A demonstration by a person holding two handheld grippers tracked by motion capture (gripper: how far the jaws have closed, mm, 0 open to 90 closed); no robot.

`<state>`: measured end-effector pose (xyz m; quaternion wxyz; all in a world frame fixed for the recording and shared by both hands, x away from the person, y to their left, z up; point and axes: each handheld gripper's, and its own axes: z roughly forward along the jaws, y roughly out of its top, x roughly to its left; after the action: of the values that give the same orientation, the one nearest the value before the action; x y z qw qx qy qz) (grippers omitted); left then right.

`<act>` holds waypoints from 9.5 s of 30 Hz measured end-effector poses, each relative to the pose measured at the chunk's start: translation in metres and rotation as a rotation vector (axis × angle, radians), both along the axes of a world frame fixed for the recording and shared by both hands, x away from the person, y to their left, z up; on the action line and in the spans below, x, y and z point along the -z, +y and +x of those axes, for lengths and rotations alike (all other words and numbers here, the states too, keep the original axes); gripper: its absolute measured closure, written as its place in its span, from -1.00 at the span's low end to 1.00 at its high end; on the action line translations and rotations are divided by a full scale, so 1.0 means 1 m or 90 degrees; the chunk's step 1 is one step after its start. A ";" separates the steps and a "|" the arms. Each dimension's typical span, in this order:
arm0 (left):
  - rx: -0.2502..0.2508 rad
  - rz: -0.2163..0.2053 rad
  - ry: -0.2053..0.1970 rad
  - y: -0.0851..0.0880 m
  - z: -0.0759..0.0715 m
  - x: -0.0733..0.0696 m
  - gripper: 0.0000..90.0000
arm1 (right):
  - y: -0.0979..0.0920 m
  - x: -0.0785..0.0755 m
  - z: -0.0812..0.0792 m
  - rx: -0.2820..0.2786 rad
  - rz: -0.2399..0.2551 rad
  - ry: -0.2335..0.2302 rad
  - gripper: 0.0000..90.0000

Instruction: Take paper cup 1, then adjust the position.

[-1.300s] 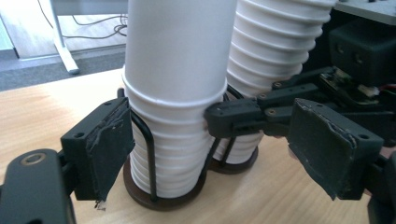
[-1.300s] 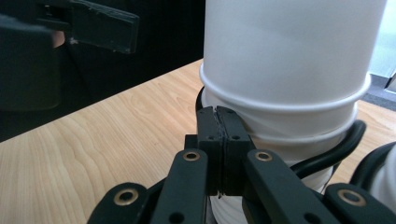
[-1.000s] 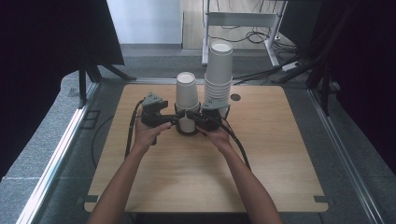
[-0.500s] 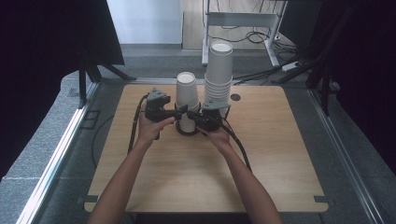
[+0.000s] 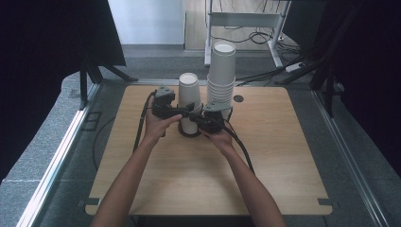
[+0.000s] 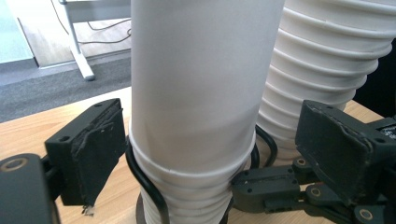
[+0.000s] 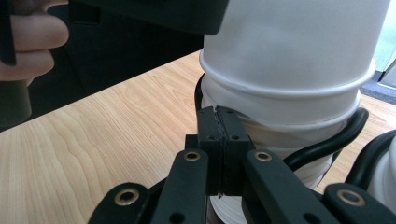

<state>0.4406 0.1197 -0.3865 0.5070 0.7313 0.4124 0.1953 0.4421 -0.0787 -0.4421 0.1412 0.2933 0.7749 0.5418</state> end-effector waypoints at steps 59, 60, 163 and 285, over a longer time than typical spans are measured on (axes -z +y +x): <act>-0.011 -0.054 -0.077 -0.012 0.034 -0.032 -0.74 | -0.002 0.000 0.004 -0.004 -0.012 0.003 0.98; -0.012 -0.054 -0.083 -0.011 0.033 -0.035 -0.73 | -0.002 0.000 0.004 -0.005 -0.013 0.003 0.98; 0.088 0.010 -0.087 -0.001 -0.142 0.047 -0.73 | -0.117 0.033 -0.114 0.052 0.035 -0.035 -0.05; 0.229 0.186 -0.019 -0.088 -0.119 0.079 -0.76 | -0.096 0.014 -0.109 -0.028 0.224 0.053 -0.48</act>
<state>0.3211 0.0318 -0.4658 0.4286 0.8555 0.2353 0.1706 0.3328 -0.1748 -0.4562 0.0440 0.3186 0.6795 0.6594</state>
